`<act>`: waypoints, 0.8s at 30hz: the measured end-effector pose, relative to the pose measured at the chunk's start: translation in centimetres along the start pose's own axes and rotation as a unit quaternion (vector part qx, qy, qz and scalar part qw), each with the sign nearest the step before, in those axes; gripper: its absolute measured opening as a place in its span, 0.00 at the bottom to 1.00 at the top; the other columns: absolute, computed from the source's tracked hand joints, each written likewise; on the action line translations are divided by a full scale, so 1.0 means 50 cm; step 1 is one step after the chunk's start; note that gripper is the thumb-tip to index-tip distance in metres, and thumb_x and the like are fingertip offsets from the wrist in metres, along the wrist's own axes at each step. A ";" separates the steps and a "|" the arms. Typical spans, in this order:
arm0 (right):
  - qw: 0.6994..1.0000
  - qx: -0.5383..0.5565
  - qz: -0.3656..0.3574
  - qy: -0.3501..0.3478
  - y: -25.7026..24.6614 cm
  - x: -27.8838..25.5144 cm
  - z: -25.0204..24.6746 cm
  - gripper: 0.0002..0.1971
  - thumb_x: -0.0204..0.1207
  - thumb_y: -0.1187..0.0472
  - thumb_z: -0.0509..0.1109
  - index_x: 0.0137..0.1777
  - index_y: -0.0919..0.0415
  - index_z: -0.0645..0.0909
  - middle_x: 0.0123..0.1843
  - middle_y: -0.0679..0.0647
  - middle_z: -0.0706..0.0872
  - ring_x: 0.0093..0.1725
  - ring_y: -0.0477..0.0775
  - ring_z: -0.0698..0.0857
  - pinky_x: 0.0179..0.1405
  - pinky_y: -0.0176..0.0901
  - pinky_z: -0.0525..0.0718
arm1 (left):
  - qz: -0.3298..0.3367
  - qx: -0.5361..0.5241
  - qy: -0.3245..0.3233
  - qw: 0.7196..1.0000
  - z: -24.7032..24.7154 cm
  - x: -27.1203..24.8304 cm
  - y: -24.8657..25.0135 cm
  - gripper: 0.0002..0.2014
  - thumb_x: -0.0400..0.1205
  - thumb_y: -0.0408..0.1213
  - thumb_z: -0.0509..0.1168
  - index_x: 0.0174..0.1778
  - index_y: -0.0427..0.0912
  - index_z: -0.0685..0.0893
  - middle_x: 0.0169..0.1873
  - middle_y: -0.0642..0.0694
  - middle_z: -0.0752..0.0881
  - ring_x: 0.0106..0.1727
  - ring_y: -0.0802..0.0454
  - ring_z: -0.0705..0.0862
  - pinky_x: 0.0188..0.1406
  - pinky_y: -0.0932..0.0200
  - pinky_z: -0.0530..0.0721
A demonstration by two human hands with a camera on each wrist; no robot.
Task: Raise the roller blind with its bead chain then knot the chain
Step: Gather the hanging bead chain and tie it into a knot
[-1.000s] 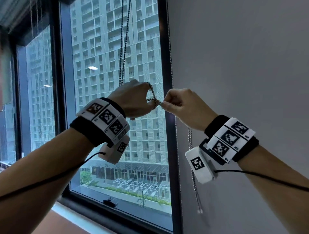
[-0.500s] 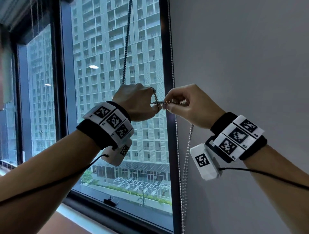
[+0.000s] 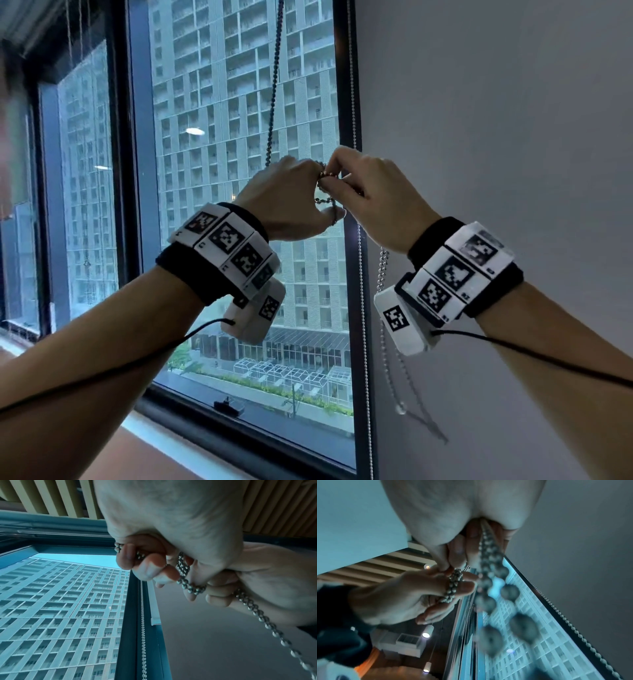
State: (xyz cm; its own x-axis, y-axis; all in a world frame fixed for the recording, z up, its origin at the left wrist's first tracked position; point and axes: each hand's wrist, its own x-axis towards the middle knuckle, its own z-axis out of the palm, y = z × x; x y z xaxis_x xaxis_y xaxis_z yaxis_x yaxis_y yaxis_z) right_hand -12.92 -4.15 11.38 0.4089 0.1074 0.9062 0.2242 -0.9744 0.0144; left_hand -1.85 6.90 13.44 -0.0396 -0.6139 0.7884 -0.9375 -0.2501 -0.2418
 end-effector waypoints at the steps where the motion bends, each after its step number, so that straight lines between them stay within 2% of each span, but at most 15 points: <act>1: 1.000 -0.014 -0.015 0.005 0.000 -0.002 0.005 0.05 0.82 0.57 0.64 0.44 0.52 0.76 0.19 0.35 0.78 0.22 0.36 0.77 0.28 0.27 0.66 | -0.002 -0.012 -0.006 1.000 -0.002 0.001 0.001 0.18 0.71 0.53 0.59 0.40 0.43 0.85 0.31 0.50 0.85 0.32 0.51 0.85 0.37 0.51 0.85; 3: 0.998 -0.043 -0.048 0.012 0.003 -0.005 0.011 0.05 0.80 0.55 0.66 0.45 0.49 0.83 0.24 0.37 0.80 0.24 0.38 0.77 0.33 0.36 0.72 | -0.013 -0.032 -0.018 0.999 -0.003 0.002 -0.001 0.12 0.69 0.49 0.57 0.34 0.49 0.84 0.29 0.52 0.85 0.32 0.53 0.85 0.36 0.52 0.86; 5: 0.997 -0.047 -0.056 0.031 0.008 -0.003 0.011 0.08 0.76 0.52 0.69 0.47 0.49 0.89 0.33 0.42 0.87 0.30 0.42 0.82 0.36 0.45 0.80 | -0.019 -0.044 -0.024 0.999 -0.005 0.000 -0.002 0.06 0.69 0.47 0.59 0.27 0.57 0.78 0.26 0.57 0.81 0.32 0.56 0.83 0.33 0.60 0.80; 6: 0.997 -0.042 -0.058 0.041 0.010 -0.001 0.009 0.09 0.76 0.51 0.69 0.46 0.50 0.91 0.35 0.45 0.88 0.33 0.46 0.83 0.37 0.48 0.82 | -0.018 -0.048 -0.022 0.998 -0.005 -0.002 0.000 0.07 0.70 0.47 0.59 0.26 0.60 0.76 0.26 0.58 0.80 0.31 0.58 0.82 0.32 0.63 0.76; 8: 0.996 -0.047 -0.063 0.052 0.007 0.004 0.007 0.12 0.77 0.52 0.68 0.40 0.55 0.90 0.34 0.46 0.85 0.34 0.49 0.83 0.38 0.53 0.82 | -0.021 -0.051 -0.024 0.998 -0.005 -0.003 0.001 0.08 0.69 0.49 0.58 0.28 0.55 0.79 0.27 0.55 0.81 0.32 0.57 0.83 0.32 0.63 0.75; 9: 0.995 -0.056 -0.068 0.053 0.007 0.006 0.006 0.13 0.77 0.52 0.67 0.39 0.57 0.89 0.34 0.47 0.85 0.34 0.50 0.83 0.39 0.54 0.82 | -0.020 -0.048 -0.024 0.998 -0.006 -0.003 0.003 0.12 0.68 0.51 0.57 0.31 0.51 0.83 0.28 0.53 0.83 0.33 0.55 0.83 0.34 0.61 0.77; 10: 0.994 -0.063 -0.071 0.052 0.005 0.007 0.005 0.13 0.77 0.53 0.67 0.40 0.58 0.89 0.34 0.47 0.86 0.35 0.50 0.83 0.40 0.54 0.83 | -0.017 -0.044 -0.025 0.999 -0.007 -0.003 0.003 0.14 0.68 0.52 0.56 0.33 0.48 0.84 0.28 0.52 0.84 0.33 0.54 0.84 0.36 0.59 0.79; 13: 0.992 -0.081 -0.082 0.052 0.004 0.010 0.001 0.10 0.78 0.53 0.68 0.46 0.56 0.87 0.36 0.48 0.90 0.34 0.50 0.85 0.41 0.52 0.85 | -0.021 -0.047 -0.031 0.998 -0.004 -0.003 -0.002 0.07 0.72 0.50 0.61 0.35 0.53 0.82 0.26 0.58 0.81 0.34 0.55 0.83 0.42 0.56 0.82; 15: 0.991 -0.087 -0.084 0.057 0.002 0.014 0.000 0.10 0.79 0.52 0.67 0.48 0.58 0.85 0.34 0.50 0.89 0.30 0.51 0.84 0.38 0.51 0.85 | -0.026 -0.043 -0.032 0.998 0.001 -0.003 -0.006 0.08 0.74 0.50 0.64 0.40 0.51 0.84 0.28 0.57 0.82 0.36 0.53 0.85 0.45 0.52 0.84; 17: 0.992 -0.083 -0.072 0.056 -0.001 0.017 0.000 0.10 0.79 0.51 0.67 0.48 0.58 0.81 0.33 0.50 0.88 0.29 0.52 0.83 0.36 0.51 0.85 | -0.032 -0.045 -0.036 0.998 0.002 -0.003 -0.005 0.08 0.73 0.52 0.64 0.38 0.53 0.82 0.26 0.55 0.81 0.34 0.53 0.84 0.44 0.49 0.85; 21: 0.995 -0.067 -0.070 0.034 -0.003 0.015 0.004 0.10 0.80 0.53 0.65 0.45 0.58 0.82 0.34 0.51 0.87 0.32 0.50 0.83 0.38 0.48 0.83 | -0.036 -0.073 -0.034 0.996 -0.003 -0.005 0.004 0.12 0.66 0.57 0.58 0.36 0.56 0.79 0.26 0.54 0.83 0.33 0.55 0.84 0.42 0.51 0.85; 24: 0.995 -0.056 -0.079 0.022 0.002 0.014 0.003 0.10 0.80 0.57 0.65 0.47 0.59 0.88 0.38 0.49 0.90 0.34 0.46 0.83 0.40 0.37 0.79 | -0.036 -0.095 -0.018 0.995 -0.008 -0.008 0.001 0.10 0.67 0.55 0.60 0.32 0.55 0.81 0.23 0.54 0.82 0.29 0.60 0.83 0.38 0.57 0.83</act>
State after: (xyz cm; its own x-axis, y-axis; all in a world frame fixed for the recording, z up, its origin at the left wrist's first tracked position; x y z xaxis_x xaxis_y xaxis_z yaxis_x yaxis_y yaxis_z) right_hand -12.47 -4.16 11.94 0.3360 0.2546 0.9068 0.1807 -0.9623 0.2032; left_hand -2.02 7.43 13.32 0.0390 -0.6270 0.7780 -0.9861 -0.1500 -0.0714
